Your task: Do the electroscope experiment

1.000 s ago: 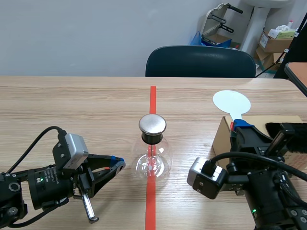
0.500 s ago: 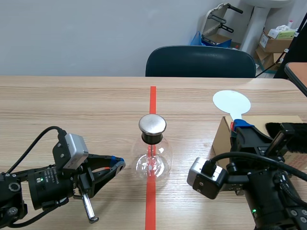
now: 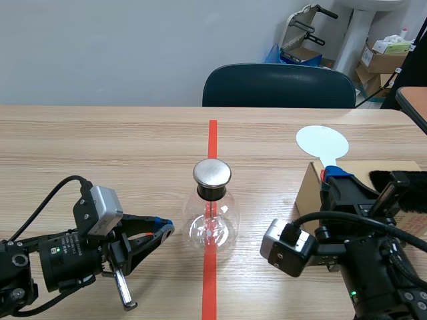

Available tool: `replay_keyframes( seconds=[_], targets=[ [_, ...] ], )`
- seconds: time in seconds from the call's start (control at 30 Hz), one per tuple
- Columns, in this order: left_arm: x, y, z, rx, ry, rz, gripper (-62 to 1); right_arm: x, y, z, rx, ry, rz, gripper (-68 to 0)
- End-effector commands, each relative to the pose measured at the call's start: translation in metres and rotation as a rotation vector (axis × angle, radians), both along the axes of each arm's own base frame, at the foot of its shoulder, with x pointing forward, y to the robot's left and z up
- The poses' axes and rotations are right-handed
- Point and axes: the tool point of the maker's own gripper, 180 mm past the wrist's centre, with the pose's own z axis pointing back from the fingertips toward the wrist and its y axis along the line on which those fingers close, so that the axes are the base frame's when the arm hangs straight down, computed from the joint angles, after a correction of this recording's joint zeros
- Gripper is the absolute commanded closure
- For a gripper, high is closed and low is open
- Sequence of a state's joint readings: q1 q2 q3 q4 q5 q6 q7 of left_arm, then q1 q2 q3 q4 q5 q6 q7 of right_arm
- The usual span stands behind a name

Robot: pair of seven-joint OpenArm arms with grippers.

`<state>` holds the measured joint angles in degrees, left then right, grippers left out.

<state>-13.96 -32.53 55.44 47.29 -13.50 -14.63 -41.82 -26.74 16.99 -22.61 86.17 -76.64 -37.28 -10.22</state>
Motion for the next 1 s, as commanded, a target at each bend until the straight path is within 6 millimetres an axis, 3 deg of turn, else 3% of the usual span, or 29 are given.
replay_keyframes(
  seconds=[0.0, 0.2, 0.7, 0.97],
  targets=[
    [0.002, -0.004, 0.009, -0.03, -0.017, -0.001, -2.7, 0.002, -0.002, 0.011, 0.005, -0.034, -0.001, -1.0],
    [0.002, -0.004, 0.009, -0.03, -0.016, -0.001, -2.7, 0.001, 0.003, 0.01, 0.004, -0.033, 0.024, -1.1],
    [0.002, -0.004, 0.009, -0.032, -0.016, -0.001, -2.7, -0.026, 0.072, 0.007, -0.028, -0.029, 0.436, -1.0],
    [0.002, -0.005, 0.009, -0.032, -0.016, -0.001, -2.7, -0.043, 0.095, 0.006, -0.04, -0.027, 0.598, -1.0]
  ],
)
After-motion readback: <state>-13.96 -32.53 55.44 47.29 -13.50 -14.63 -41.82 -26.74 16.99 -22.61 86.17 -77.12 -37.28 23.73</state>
